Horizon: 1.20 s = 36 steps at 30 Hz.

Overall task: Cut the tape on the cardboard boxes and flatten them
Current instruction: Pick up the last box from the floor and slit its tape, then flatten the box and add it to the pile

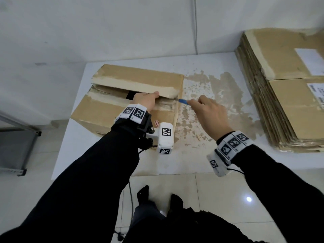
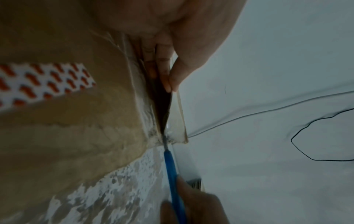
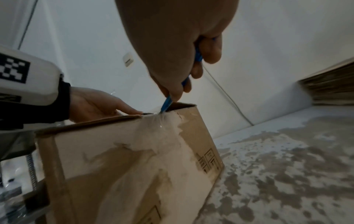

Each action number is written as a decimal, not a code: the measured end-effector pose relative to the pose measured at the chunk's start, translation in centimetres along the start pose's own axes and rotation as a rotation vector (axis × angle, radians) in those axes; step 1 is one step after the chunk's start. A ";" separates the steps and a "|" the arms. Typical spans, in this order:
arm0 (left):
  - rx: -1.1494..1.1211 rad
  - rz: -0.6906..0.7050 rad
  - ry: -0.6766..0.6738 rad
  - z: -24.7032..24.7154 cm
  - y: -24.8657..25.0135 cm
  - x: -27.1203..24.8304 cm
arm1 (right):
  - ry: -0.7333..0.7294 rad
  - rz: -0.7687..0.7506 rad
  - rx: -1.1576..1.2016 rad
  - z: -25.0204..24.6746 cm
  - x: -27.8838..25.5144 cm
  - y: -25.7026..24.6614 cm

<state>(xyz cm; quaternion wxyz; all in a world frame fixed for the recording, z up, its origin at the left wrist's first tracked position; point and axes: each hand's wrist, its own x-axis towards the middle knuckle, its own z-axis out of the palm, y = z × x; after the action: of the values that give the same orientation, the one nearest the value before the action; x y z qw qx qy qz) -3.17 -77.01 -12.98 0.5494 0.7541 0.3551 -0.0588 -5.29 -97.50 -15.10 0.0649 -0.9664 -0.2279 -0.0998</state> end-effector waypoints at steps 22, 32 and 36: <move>1.110 0.624 -0.353 -12.8 3.0 -8.5 | 0.088 -0.053 0.731 2.4 -0.7 -2.4; 0.999 0.674 -0.376 -12.4 -5.4 -6.2 | 0.006 -0.147 0.259 -0.7 3.2 -4.8; 0.933 0.617 -0.495 -13.1 -6.3 -5.6 | -0.166 -0.013 0.296 -4.1 10.1 -3.3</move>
<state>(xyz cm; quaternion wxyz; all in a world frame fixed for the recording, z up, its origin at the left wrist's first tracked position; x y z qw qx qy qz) -15.03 -67.33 -10.19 0.2191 0.9472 -0.0810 -0.2198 1.39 -90.98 -8.64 0.1867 -0.9497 -0.2511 0.0143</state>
